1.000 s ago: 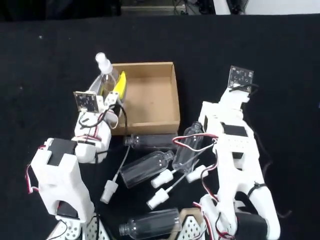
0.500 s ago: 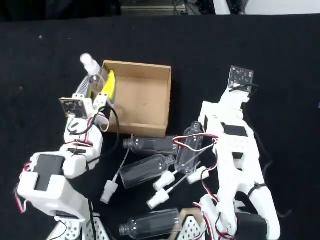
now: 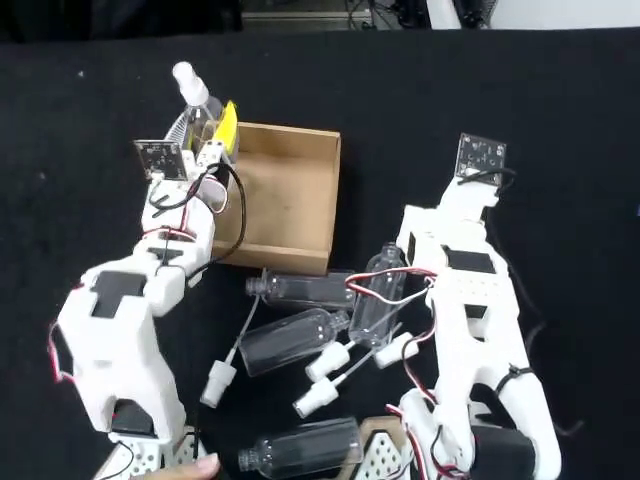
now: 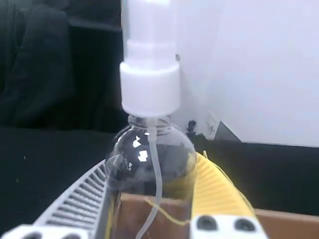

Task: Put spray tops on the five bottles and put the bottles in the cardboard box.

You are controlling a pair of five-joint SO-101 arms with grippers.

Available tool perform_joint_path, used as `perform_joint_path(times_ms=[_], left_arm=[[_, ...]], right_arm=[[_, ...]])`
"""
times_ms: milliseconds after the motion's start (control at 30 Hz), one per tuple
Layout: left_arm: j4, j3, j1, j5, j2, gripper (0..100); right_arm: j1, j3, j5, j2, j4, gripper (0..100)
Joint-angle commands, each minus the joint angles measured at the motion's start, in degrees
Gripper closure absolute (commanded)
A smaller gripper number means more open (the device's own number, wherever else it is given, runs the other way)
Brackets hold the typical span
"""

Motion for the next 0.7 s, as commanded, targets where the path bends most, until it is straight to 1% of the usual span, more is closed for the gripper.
perform_joint_path(times_ms=[0,67,167,233,300,567,667], left_arm=[[-7.38,-6.46,0.40,-0.26,6.07,97],[-10.11,-6.64,0.40,-0.26,8.62,97],[-11.08,-6.90,0.13,-0.26,10.46,97],[-11.25,-6.99,0.04,-0.26,10.81,97],[-11.25,-6.46,0.22,-0.26,10.81,97],[-11.34,-4.53,0.66,-0.26,10.73,97],[-11.34,-4.26,0.40,-0.26,10.73,97]], right_arm=[[0.70,-2.51,-0.62,-3.30,1.85,79.8],[-0.88,-3.47,-0.70,-3.30,4.40,79.8],[-5.98,-8.22,-0.88,-3.30,13.71,79.4],[-8.79,-12.18,-3.25,-3.30,19.87,79.3],[-11.43,-15.25,-5.36,-3.30,23.30,79.3],[-23.82,-16.04,-5.89,-2.77,20.13,79.1],[-24.97,-14.81,-5.98,-2.77,18.11,73.8]])
